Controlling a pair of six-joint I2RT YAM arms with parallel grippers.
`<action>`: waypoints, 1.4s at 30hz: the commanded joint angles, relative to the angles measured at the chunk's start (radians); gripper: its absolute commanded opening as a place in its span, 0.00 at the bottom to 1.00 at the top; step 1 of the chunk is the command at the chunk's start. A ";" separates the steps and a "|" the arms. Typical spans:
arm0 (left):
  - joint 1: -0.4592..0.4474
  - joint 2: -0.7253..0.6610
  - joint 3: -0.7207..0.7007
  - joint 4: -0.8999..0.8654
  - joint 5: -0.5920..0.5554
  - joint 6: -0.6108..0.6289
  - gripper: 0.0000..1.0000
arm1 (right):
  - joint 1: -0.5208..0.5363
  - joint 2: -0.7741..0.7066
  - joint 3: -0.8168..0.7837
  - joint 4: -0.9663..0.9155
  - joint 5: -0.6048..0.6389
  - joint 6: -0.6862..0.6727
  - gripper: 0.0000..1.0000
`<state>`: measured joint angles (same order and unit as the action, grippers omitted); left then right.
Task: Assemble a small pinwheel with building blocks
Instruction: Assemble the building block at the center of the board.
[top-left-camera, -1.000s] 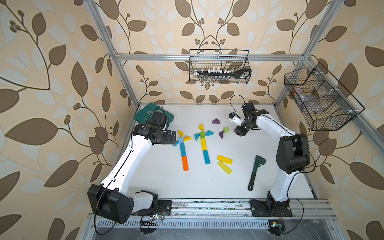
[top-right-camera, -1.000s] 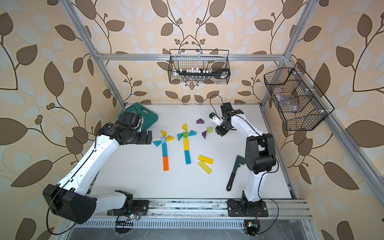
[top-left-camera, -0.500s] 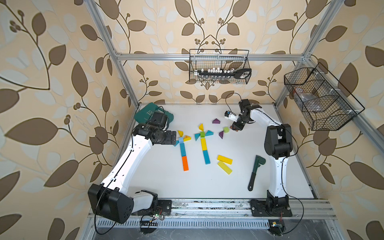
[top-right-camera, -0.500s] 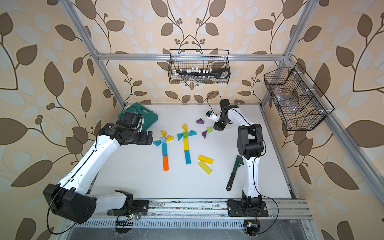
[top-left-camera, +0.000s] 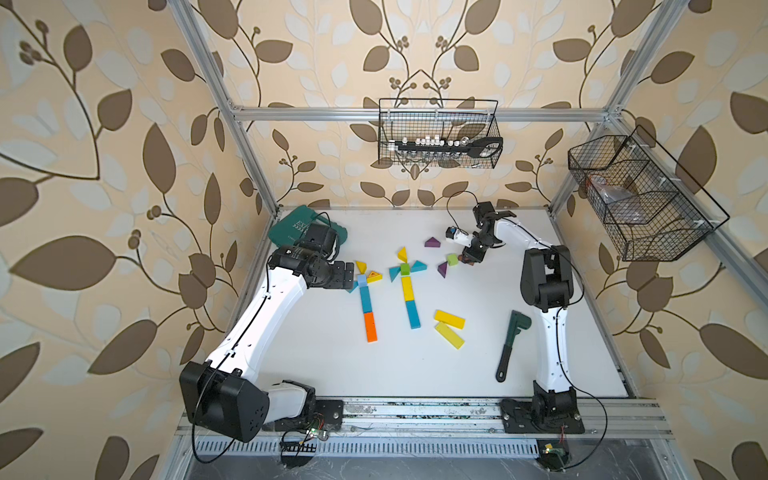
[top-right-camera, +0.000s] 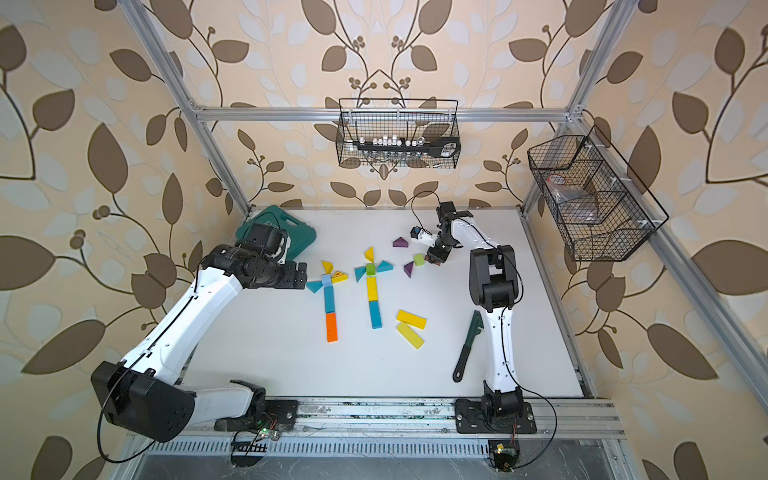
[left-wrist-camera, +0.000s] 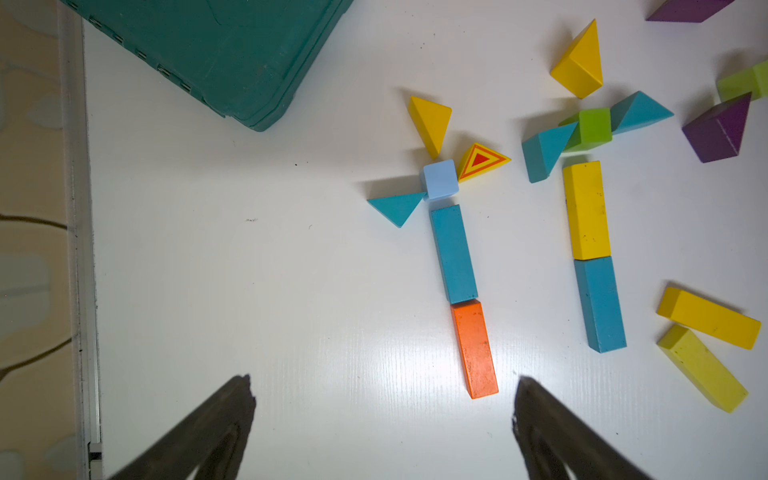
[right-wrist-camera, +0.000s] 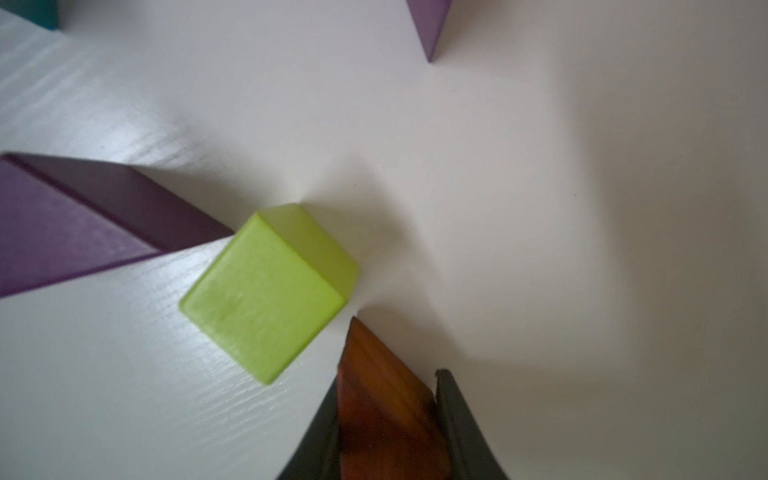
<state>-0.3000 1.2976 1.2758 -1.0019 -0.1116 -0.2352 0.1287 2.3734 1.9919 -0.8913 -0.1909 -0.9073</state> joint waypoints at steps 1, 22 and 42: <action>0.012 0.004 0.000 0.004 0.019 0.014 0.99 | 0.000 0.036 0.031 -0.013 -0.003 -0.025 0.14; 0.013 0.019 0.002 0.002 0.030 0.017 0.99 | -0.023 -0.110 0.065 -0.098 -0.039 0.008 0.58; 0.013 0.027 -0.003 -0.005 0.025 0.016 0.99 | 0.230 0.036 0.171 0.117 0.116 0.413 0.84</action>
<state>-0.2996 1.3224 1.2758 -1.0012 -0.0952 -0.2337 0.3614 2.3676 2.0903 -0.7460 -0.1257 -0.5278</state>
